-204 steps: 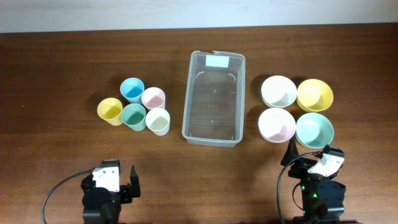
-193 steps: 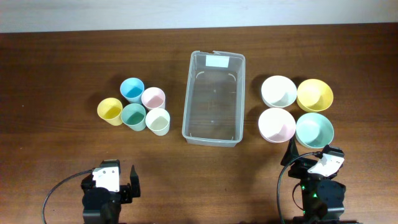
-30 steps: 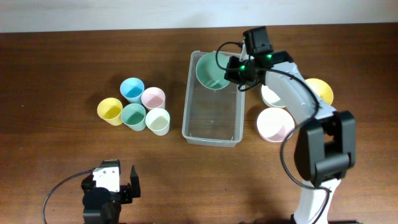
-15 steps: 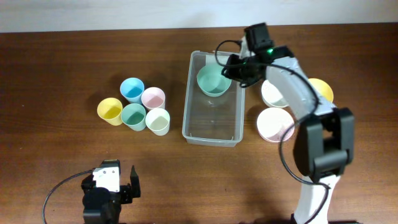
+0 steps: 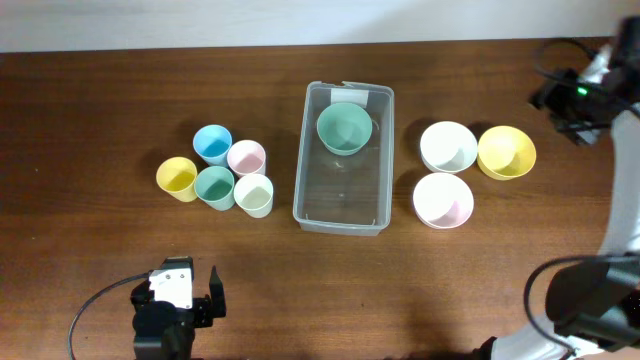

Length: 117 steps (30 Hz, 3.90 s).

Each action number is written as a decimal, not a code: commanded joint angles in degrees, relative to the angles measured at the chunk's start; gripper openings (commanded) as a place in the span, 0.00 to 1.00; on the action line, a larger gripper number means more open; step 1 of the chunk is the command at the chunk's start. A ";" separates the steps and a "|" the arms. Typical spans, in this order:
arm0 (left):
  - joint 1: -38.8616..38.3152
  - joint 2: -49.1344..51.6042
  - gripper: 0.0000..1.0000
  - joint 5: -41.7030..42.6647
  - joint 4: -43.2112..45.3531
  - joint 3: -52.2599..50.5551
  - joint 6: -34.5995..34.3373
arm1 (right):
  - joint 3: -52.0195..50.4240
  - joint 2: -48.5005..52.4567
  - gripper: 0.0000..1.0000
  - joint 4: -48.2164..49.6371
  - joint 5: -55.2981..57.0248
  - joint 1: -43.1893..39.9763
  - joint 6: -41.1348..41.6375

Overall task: Pack container
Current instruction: 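Move the right gripper to the yellow bowl and grasp its rim, then carry the yellow bowl and stack it into the green bowl, then move the right gripper to the white bowl and grasp it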

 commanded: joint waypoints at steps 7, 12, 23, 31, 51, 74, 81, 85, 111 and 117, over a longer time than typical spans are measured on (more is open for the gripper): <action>-0.26 -0.50 1.00 0.57 0.15 -0.48 1.09 | -5.77 12.50 0.64 3.15 3.02 -6.19 -0.70; -0.26 -0.50 1.00 0.57 0.15 -0.48 1.09 | -5.77 19.12 0.64 5.09 2.80 -6.21 -2.14; -0.26 -0.50 1.00 0.57 0.13 -0.48 1.09 | -5.77 25.09 0.15 9.73 -2.16 -6.16 -3.43; -0.26 -0.50 1.00 0.57 0.13 -0.48 1.09 | -5.66 24.41 0.04 9.73 -2.14 -6.58 -3.43; -0.26 -0.50 1.00 0.57 0.13 -0.48 1.09 | 4.46 -2.56 0.04 2.45 -16.31 16.04 -3.37; -0.26 -0.50 1.00 0.57 0.13 -0.48 1.11 | 4.35 24.28 0.04 23.19 -0.76 34.82 3.72; -0.26 -0.50 1.00 0.57 0.15 -0.48 1.09 | 6.67 22.47 0.13 18.14 -7.69 33.57 1.53; -0.26 -0.50 1.00 0.57 0.13 -0.48 1.09 | 10.73 19.65 0.21 9.64 -7.69 30.34 1.53; -0.26 -0.50 1.00 0.57 0.15 -0.48 1.09 | -12.41 14.62 0.54 11.30 -1.66 8.39 -2.75; -0.26 -0.50 1.00 0.57 0.13 -0.48 1.09 | -19.67 14.62 0.52 20.02 -4.61 8.20 -0.13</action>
